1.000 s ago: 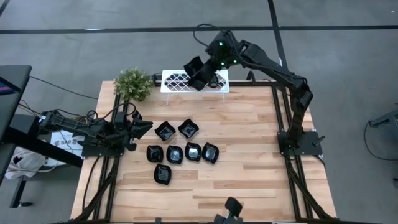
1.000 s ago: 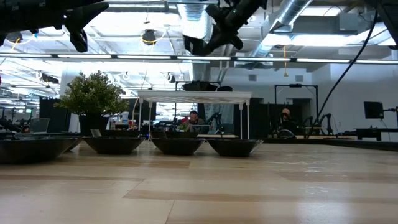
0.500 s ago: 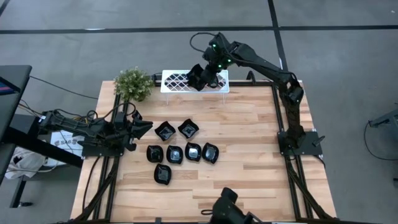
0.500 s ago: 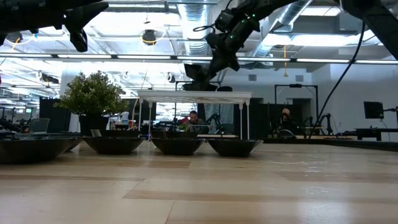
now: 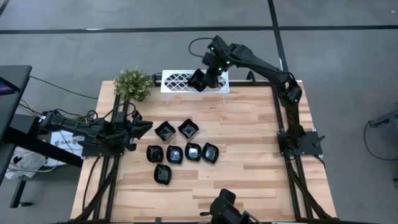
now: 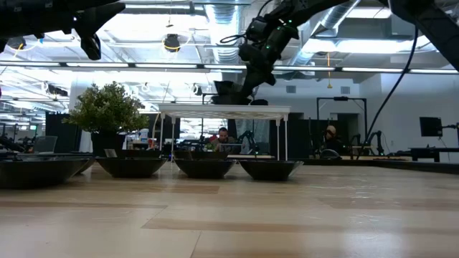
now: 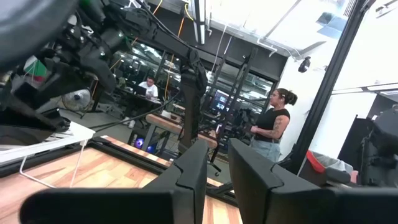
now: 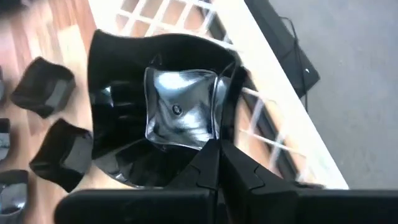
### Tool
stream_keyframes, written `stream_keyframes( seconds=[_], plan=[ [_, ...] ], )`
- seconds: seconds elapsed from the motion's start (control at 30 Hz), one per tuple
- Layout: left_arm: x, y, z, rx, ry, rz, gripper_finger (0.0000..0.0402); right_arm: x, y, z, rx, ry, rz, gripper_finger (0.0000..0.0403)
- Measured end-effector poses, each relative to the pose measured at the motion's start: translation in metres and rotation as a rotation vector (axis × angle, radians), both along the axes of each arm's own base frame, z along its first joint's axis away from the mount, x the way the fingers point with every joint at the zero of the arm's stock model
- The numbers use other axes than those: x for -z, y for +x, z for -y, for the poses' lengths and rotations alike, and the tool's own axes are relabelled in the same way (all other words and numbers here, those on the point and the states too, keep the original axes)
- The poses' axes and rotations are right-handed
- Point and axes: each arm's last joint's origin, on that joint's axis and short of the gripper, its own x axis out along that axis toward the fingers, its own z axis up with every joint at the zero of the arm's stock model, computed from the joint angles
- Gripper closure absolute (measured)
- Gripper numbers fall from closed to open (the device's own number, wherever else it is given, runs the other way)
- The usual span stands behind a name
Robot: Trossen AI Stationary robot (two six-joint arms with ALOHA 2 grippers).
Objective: Pick & Place Mini shaped plates
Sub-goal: Stack the distorted square plate on top of the distorted square plate on the shelf
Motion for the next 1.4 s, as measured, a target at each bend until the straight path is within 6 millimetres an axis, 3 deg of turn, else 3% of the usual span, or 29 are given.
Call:
stream_keyframes(
  seconds=[0.73,0.97,1.17,1.4],
  plan=[
    [0.0,0.0,0.0,0.0,0.0,0.0,0.0334,0.0,0.005,0.0,0.012,-0.001,0.027,0.0399],
    [0.0,0.0,0.0,0.0,0.0,0.0,0.0334,-0.001,0.005,0.0,0.012,-0.005,0.032,0.0356],
    [0.0,0.0,0.0,0.0,0.0,0.0,0.0334,-0.015,0.005,-0.001,0.012,-0.028,0.063,0.0317],
    [0.0,0.0,0.0,0.0,0.0,0.0,0.0334,-0.043,0.0,-0.004,0.012,-0.063,0.108,0.0305]
  ],
)
